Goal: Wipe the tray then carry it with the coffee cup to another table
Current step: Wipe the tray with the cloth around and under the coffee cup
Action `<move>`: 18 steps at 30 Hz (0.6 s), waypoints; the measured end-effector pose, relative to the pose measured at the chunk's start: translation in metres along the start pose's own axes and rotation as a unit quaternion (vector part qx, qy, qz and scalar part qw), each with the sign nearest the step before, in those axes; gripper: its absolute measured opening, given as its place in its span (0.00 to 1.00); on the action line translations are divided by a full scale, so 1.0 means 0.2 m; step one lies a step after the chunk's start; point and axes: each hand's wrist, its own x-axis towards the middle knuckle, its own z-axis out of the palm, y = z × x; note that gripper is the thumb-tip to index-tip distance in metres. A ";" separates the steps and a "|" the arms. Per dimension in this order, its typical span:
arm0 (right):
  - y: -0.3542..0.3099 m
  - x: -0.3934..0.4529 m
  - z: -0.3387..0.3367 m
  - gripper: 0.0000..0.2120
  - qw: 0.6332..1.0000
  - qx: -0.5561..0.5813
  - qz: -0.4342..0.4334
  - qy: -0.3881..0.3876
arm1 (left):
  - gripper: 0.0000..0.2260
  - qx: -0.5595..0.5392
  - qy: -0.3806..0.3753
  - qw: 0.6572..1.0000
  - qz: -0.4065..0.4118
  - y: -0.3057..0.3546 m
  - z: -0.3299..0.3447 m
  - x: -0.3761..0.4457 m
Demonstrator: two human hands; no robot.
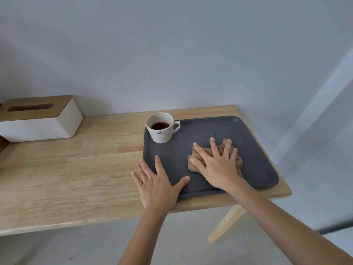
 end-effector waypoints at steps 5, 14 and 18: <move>-0.05 0.39 -0.02 0.34 0.999 0.017 0.031 -0.007 | 0.52 -0.014 -0.002 1.000 -0.004 0.00 -0.01 0.00; 0.05 0.56 -0.05 0.33 0.998 0.032 0.046 -0.025 | 0.54 0.001 -0.004 1.000 -0.029 0.00 0.01 0.01; 0.12 0.25 -0.04 0.31 0.999 0.016 -0.025 -0.033 | 0.53 0.009 -0.006 0.999 -0.033 0.00 0.02 0.01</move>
